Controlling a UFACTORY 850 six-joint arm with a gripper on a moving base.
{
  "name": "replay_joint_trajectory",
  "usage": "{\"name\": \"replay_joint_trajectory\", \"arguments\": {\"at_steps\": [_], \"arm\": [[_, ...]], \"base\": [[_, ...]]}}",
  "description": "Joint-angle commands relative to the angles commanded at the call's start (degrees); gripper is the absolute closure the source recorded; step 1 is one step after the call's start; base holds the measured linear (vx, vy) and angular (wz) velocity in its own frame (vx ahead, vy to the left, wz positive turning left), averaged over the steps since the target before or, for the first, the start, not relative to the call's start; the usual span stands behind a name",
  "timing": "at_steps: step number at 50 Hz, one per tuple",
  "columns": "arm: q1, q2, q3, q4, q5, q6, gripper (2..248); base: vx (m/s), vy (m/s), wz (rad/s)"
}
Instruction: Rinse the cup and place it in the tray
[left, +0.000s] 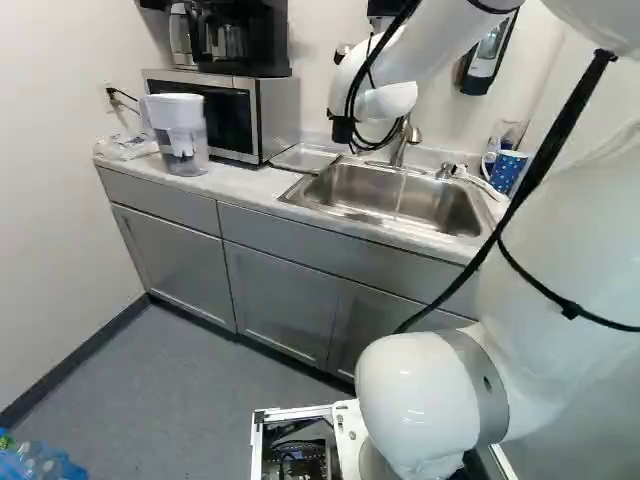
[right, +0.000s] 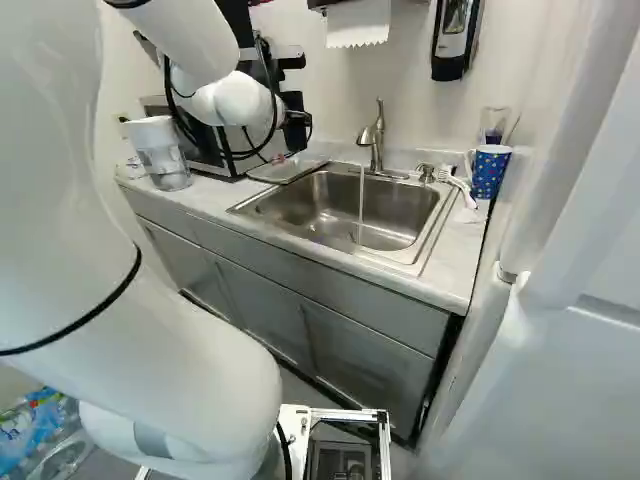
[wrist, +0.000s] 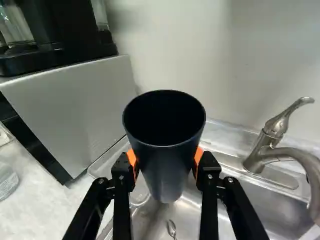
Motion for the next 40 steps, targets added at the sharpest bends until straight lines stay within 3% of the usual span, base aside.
{"name": "replay_joint_trajectory", "arguments": {"at_steps": [21,40], "arm": [[2.23,-6.1,-5.6,0.0,0.0,0.0,126],[3.42,-10.29,-7.74,0.0,1.21,0.0,126]], "base": [[0.0,0.0,0.0],[0.0,0.0,0.0]]}}
